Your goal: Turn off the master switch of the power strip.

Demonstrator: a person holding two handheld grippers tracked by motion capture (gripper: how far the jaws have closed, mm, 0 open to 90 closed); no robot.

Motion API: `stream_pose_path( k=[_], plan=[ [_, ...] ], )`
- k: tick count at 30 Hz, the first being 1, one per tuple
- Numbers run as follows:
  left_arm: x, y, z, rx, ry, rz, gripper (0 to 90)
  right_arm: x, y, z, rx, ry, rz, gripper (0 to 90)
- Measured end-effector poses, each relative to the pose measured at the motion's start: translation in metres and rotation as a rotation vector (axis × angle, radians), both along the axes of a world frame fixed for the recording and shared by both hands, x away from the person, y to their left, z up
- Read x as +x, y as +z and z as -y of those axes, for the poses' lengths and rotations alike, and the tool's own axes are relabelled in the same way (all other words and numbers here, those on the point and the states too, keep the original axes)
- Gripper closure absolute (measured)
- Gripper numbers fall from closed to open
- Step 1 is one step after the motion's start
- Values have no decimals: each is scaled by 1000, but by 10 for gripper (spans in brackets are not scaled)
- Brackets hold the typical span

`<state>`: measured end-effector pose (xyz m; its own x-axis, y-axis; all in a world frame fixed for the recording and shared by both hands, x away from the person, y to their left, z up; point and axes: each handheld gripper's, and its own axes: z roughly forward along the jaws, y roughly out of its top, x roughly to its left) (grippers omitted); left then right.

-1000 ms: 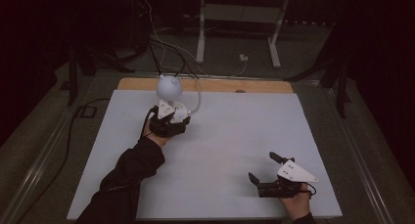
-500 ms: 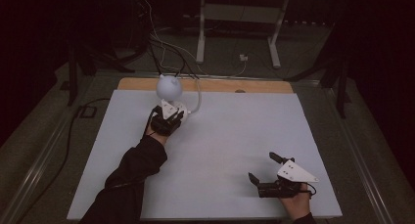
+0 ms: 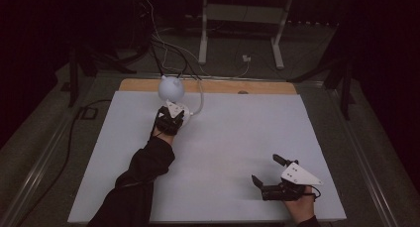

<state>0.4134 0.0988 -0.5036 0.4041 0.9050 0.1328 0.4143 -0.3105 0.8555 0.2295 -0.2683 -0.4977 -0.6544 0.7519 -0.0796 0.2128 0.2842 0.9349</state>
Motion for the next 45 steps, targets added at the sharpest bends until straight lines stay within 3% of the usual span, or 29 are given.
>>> stream_pose_path(
  k=[14, 16, 33, 38, 41, 45],
  plan=[
    [6, -12, 8, 31, 11, 2, 900, -1, 0, 0, -2, 2, -2, 0],
    [7, -14, 10, 51, 14, 5, 900, -1, 0, -1, -9, 3, -3, 0],
    [10, -19, 11, 55, 28, -4, 900, 0, -1, 0, -5, 3, -10, 0],
    [10, -18, 9, 25, 11, -19, 900, 0, -1, 0, -4, 3, -11, 0],
    [10, -19, 10, 60, 11, -8, 900, 0, -1, 0, -3, 3, -9, 0],
    [11, -20, 9, 54, 3, -15, 900, 0, -1, 0, -3, 3, -11, 0]
  ],
)
